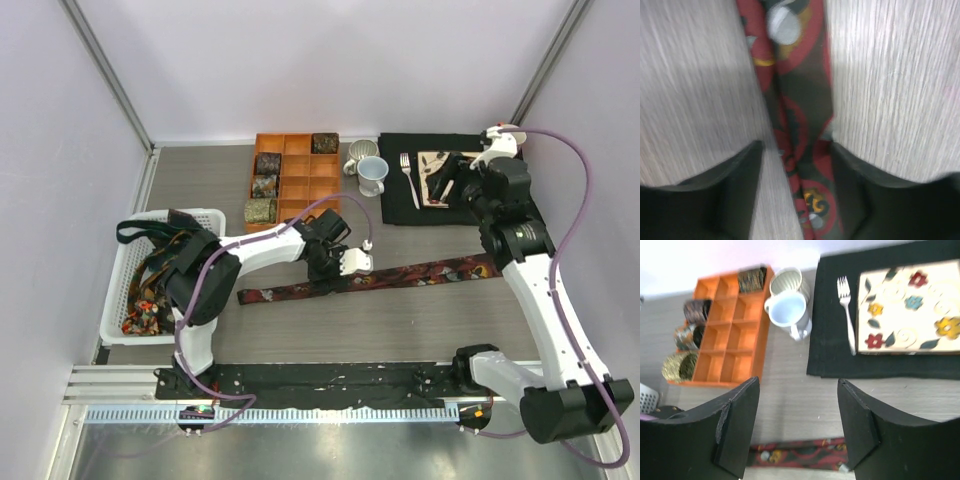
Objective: Roll the ties
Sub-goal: Flatten out the tie at the center of the board.
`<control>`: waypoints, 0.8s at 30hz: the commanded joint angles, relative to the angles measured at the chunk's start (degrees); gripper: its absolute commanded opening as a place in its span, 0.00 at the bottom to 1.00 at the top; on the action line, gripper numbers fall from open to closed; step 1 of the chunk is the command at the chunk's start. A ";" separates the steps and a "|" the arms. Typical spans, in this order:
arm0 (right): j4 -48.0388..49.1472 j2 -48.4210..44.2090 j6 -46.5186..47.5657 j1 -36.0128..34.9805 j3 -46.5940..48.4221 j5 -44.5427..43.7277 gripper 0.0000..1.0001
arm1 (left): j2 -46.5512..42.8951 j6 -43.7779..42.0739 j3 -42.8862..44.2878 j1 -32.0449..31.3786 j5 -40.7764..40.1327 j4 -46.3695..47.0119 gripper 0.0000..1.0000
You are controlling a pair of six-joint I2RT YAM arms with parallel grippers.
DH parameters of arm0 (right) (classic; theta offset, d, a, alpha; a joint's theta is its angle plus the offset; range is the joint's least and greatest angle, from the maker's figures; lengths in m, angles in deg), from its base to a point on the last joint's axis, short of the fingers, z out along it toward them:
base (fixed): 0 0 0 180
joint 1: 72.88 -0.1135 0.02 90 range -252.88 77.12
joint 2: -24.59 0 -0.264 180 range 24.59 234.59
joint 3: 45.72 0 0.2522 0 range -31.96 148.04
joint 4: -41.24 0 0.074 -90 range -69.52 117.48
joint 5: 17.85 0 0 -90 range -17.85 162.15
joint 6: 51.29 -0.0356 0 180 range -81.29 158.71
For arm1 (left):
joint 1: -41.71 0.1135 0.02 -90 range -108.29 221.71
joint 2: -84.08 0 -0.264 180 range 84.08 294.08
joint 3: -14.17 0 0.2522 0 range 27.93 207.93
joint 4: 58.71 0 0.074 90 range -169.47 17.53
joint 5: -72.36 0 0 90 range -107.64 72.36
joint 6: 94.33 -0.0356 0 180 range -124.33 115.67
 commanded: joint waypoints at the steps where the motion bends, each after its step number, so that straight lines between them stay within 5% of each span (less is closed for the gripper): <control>1: -2.02 5.00 -0.40 0.17 -1.11 4.47 0.68 | 3.79 -1.75 4.06 -1.11 0.57 -0.64 0.52; 8: -5.71 6.85 -1.73 0.17 -4.02 6.49 0.68 | 6.60 -3.42 8.46 -1.90 4.35 -4.14 0.35; 15: -7.47 10.10 -0.32 0.17 -4.37 8.51 0.67 | 6.87 -7.99 10.92 -1.82 7.25 -10.83 0.34; 18: -7.38 10.72 -0.40 0.25 -4.81 9.48 0.66 | 6.52 -6.77 11.80 -1.29 8.21 -10.75 0.42; 24: -7.56 13.71 -0.14 0.17 -4.72 11.06 0.65 | 0.13 2.11 11.37 2.22 9.10 -3.46 0.89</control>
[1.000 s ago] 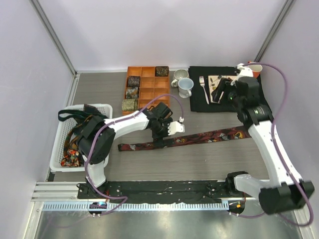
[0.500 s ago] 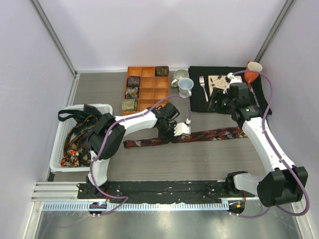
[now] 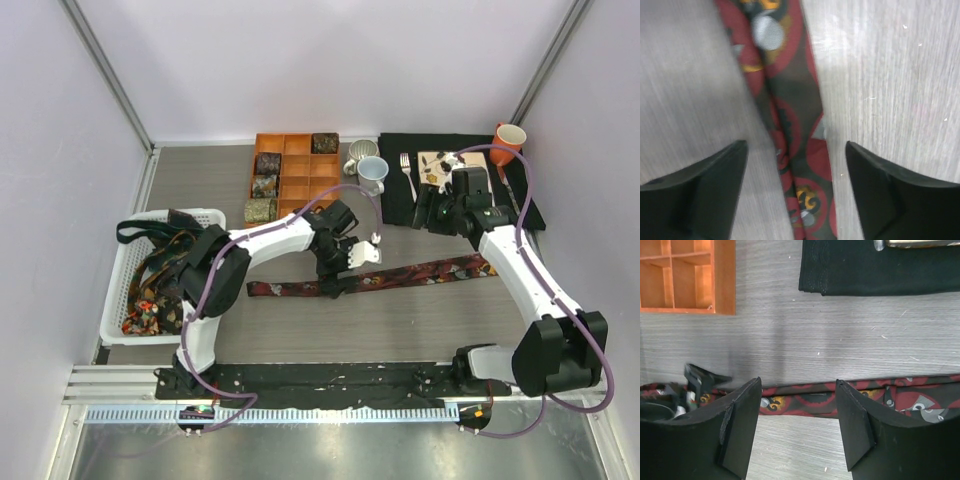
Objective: Roll the ties
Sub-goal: Flatten out the tie at the center of the board, then roll the tie at the center of the board.
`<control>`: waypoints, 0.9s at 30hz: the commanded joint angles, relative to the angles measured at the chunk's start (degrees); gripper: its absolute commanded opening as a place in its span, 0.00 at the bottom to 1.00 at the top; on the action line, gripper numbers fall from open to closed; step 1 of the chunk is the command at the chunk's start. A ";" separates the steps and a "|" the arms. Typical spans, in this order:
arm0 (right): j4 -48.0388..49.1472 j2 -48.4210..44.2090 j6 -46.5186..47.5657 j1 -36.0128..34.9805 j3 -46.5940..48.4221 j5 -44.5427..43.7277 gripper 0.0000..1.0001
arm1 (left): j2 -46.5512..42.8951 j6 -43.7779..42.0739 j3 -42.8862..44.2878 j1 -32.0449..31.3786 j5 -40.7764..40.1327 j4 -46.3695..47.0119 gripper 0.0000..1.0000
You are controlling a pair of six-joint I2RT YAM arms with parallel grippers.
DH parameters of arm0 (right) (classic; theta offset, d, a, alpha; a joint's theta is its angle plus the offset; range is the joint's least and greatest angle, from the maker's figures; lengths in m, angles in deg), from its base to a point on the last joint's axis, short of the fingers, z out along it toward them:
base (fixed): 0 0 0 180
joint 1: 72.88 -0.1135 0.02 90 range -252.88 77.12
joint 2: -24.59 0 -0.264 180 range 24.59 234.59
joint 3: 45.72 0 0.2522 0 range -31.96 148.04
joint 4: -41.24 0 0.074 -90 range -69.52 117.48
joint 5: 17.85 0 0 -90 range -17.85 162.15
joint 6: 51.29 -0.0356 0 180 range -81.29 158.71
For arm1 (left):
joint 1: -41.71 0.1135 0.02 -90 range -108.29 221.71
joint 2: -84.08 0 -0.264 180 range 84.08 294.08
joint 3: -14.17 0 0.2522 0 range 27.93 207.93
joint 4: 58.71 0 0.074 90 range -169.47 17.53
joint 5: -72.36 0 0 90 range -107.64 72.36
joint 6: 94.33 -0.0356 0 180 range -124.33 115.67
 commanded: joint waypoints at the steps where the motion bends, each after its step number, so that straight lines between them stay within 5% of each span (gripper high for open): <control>1: 0.48 1.93 0.67 0.21 0.48 2.74 0.65 | -8.15 6.17 -0.46 2.75 2.21 7.14 0.95; 8: 0.22 3.42 2.60 -0.05 2.33 10.10 0.64 | -30.72 15.99 -10.56 7.49 1.60 16.03 1.00; 12: -0.57 5.53 4.01 -2.67 2.42 13.20 0.64 | -43.31 26.55 -22.07 8.91 -8.56 27.19 1.00; 18: -2.86 12.37 4.37 -13.29 4.61 11.27 0.60 | -44.73 12.44 -21.91 14.25 -4.13 3.41 1.00; 23: 0.83 16.87 -0.46 -20.17 4.36 13.55 0.44 | -45.08 -3.55 -28.59 19.10 -1.92 -2.14 0.98; 27: 5.23 19.86 -3.46 -23.60 3.12 13.64 0.44 | -42.81 -7.27 -32.37 19.01 -1.05 2.04 0.99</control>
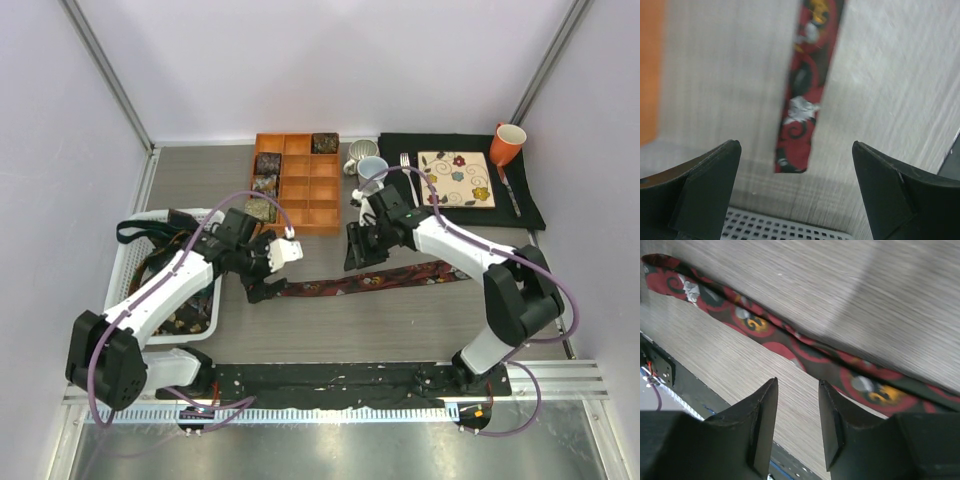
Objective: Roll the ties
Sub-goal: Roll the tie at the center of the board.
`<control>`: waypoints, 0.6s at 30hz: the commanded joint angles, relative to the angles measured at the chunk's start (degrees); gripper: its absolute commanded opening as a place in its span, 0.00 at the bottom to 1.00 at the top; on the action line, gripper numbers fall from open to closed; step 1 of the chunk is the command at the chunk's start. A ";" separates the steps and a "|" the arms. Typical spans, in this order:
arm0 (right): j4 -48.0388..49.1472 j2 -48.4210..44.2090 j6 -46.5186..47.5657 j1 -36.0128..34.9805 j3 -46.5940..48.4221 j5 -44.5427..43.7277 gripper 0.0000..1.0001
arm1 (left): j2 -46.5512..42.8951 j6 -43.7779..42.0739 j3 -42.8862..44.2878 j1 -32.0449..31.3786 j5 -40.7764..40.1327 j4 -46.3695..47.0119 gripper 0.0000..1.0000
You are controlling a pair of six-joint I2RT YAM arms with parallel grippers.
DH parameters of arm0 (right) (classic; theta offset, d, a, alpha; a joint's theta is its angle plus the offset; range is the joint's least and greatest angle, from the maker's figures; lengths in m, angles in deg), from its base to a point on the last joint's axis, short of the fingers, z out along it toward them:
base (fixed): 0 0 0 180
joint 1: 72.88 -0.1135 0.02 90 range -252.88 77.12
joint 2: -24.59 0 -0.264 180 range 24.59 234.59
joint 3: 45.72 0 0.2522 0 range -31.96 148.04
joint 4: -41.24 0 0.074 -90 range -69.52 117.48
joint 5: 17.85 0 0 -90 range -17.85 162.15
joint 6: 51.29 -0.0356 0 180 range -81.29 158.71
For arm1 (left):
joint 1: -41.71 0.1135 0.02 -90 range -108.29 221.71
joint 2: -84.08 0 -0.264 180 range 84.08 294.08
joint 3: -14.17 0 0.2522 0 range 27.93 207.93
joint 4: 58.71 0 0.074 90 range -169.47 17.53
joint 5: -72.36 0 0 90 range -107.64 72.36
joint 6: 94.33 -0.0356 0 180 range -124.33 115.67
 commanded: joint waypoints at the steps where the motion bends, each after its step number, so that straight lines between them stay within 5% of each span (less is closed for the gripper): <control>1: 5.78 2.81 -3.83 -2.52 0.63 0.79 0.43 | 2.29 -8.71 -1.73 -0.46 3.43 0.82 0.99; 11: 3.58 6.60 -3.31 -2.26 3.97 -4.31 0.44 | 18.27 -4.49 3.36 -10.55 0.90 11.54 1.00; 18: 3.58 2.22 -5.06 4.77 3.18 -4.49 0.44 | 27.69 -0.18 10.47 -15.93 -1.12 15.50 1.00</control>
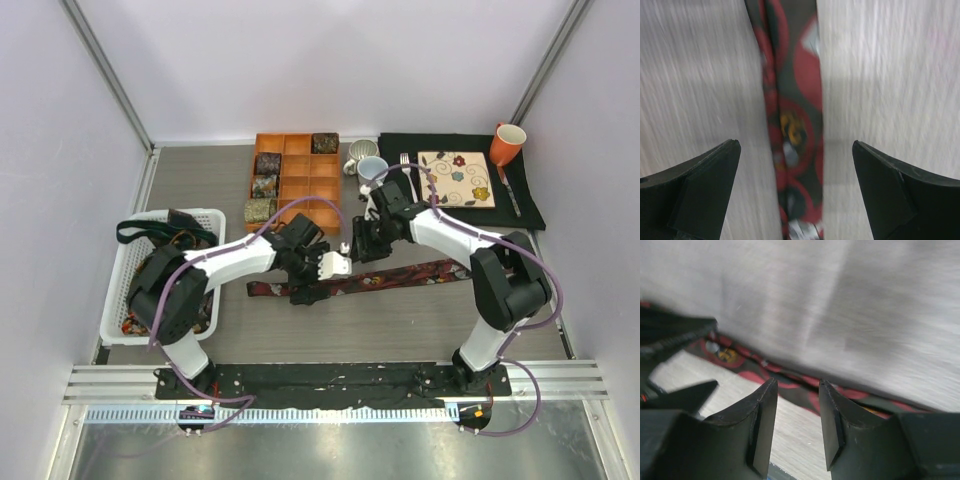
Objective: Roll the ties
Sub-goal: Roll the tie at the center of the board.
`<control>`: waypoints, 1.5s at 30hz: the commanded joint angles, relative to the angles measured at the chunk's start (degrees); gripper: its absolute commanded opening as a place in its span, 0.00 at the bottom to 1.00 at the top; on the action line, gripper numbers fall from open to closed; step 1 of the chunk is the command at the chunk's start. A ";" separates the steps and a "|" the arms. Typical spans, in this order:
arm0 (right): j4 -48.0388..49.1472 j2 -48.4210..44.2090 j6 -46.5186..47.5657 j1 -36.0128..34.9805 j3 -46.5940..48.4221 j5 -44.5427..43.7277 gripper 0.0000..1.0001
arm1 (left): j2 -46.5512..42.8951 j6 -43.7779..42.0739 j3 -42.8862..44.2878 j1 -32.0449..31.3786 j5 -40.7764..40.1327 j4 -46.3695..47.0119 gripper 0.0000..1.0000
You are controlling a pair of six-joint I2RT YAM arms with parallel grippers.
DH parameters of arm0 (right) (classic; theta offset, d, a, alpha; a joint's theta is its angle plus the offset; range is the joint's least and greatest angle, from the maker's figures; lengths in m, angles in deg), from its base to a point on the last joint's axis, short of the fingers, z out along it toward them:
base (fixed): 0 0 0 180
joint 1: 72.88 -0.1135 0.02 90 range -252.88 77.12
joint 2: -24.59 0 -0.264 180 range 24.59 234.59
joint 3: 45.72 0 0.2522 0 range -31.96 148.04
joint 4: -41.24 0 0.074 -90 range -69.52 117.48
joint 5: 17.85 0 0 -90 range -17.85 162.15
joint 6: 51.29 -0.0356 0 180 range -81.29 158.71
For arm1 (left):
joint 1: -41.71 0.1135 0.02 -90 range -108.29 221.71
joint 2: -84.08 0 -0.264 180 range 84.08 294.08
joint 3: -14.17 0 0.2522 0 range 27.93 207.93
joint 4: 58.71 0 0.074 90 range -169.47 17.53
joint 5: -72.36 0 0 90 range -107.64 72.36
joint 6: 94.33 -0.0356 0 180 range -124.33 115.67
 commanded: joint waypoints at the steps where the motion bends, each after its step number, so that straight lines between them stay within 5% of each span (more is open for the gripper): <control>1: 0.63 -5.16 -1.48 6.08 1.32 -0.51 0.44 | 3.76 2.95 5.04 -2.68 -1.37 5.43 1.00; 7: 0.54 -6.92 -0.43 10.58 -0.08 0.72 0.44 | 8.69 3.56 8.82 -4.71 -0.40 3.32 0.91; 14: 0.54 -6.22 -0.07 11.90 0.44 1.25 0.45 | 10.27 5.94 9.44 -3.83 2.76 1.30 0.49; 19: 0.37 -5.69 -0.07 11.90 0.79 2.22 0.45 | 10.45 5.41 9.17 -3.39 4.34 0.25 0.35; 22: 0.28 -5.69 -0.16 11.90 0.62 2.92 0.45 | 10.27 6.02 9.97 -2.78 5.22 -0.46 0.40; 23: 0.19 -5.78 -0.16 11.90 0.62 3.18 0.45 | 9.58 6.29 10.49 -2.51 5.40 -1.07 0.53; 28: 0.37 -7.71 -1.74 11.38 -0.08 6.95 0.44 | 0.45 4.55 8.57 2.84 8.99 -5.45 0.85; 33: 3.87 -8.41 -7.61 6.90 -1.05 9.51 0.37 | -11.58 -10.30 2.15 11.17 7.17 -16.62 0.86; 38: 11.96 -3.25 -15.97 -2.31 -0.62 11.97 0.23 | -14.42 -20.15 -1.19 18.75 4.18 -24.45 0.82; 45: 20.23 7.92 -23.71 -11.29 4.82 13.99 0.07 | -13.72 -21.31 -3.65 21.75 0.66 -22.70 0.79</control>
